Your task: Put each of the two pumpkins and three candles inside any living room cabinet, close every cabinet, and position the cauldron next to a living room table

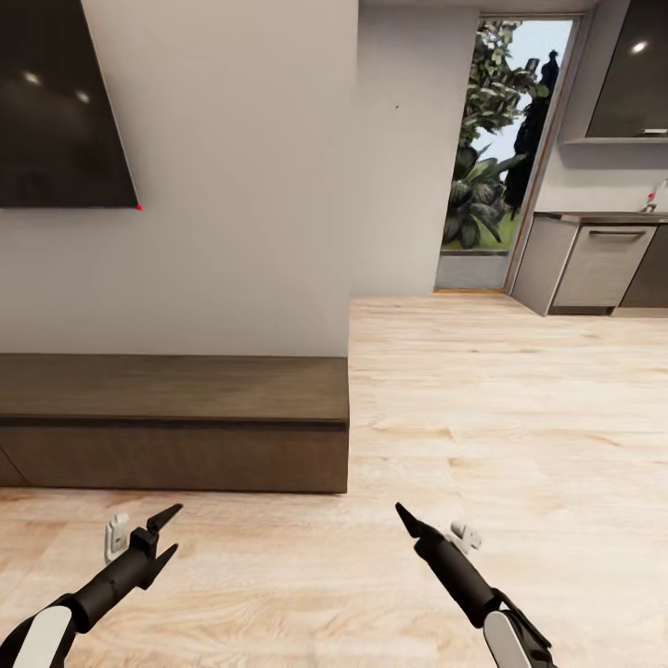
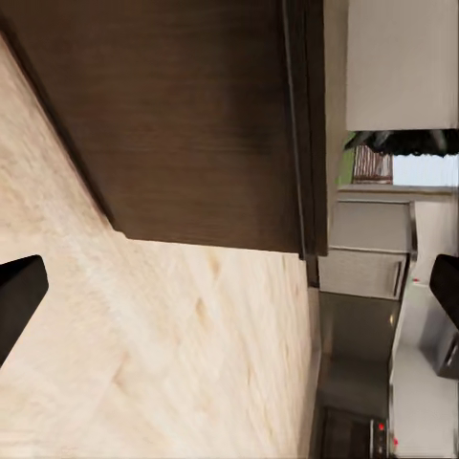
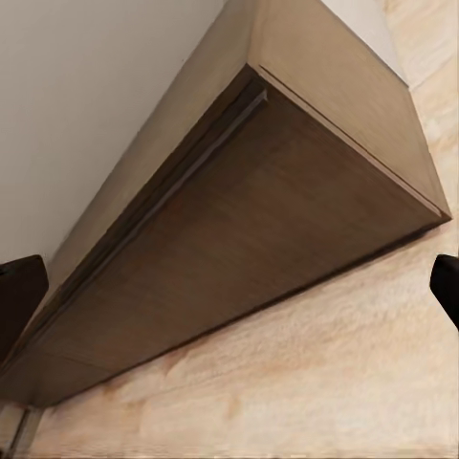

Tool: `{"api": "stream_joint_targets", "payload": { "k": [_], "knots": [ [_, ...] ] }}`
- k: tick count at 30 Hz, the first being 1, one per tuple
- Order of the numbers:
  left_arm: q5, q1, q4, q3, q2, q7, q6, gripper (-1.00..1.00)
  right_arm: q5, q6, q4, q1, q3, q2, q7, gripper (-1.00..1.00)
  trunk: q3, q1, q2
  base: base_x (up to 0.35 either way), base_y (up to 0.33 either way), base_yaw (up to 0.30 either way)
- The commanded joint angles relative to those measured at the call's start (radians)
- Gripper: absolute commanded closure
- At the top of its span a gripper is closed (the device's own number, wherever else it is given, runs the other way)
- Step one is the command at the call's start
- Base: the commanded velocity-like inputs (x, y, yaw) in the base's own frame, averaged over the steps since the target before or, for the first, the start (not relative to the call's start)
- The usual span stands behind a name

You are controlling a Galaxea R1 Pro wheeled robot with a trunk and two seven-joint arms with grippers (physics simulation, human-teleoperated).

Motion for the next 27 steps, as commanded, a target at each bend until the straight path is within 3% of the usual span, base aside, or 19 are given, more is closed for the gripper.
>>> {"api": "stream_joint_targets", "payload": {
  "k": [1, 27],
  "knots": [
    [0.000, 0.000, 0.002, 0.000, 0.000, -0.010, 0.000, -1.00, 0.000, 0.010, 0.000, 0.000, 0.000, 0.000, 0.000, -1.00, 0.000, 0.000, 0.000, 0.009, 0.000, 0.000],
    [-0.003, 0.000, 0.008, 0.000, 0.001, -0.023, -0.004, -1.00, 0.003, 0.020, 0.007, 0.000, 0.001, 0.001, 0.003, -1.00, 0.000, 0.000, 0.000, 0.146, 0.008, 0.000]
  ]
}}
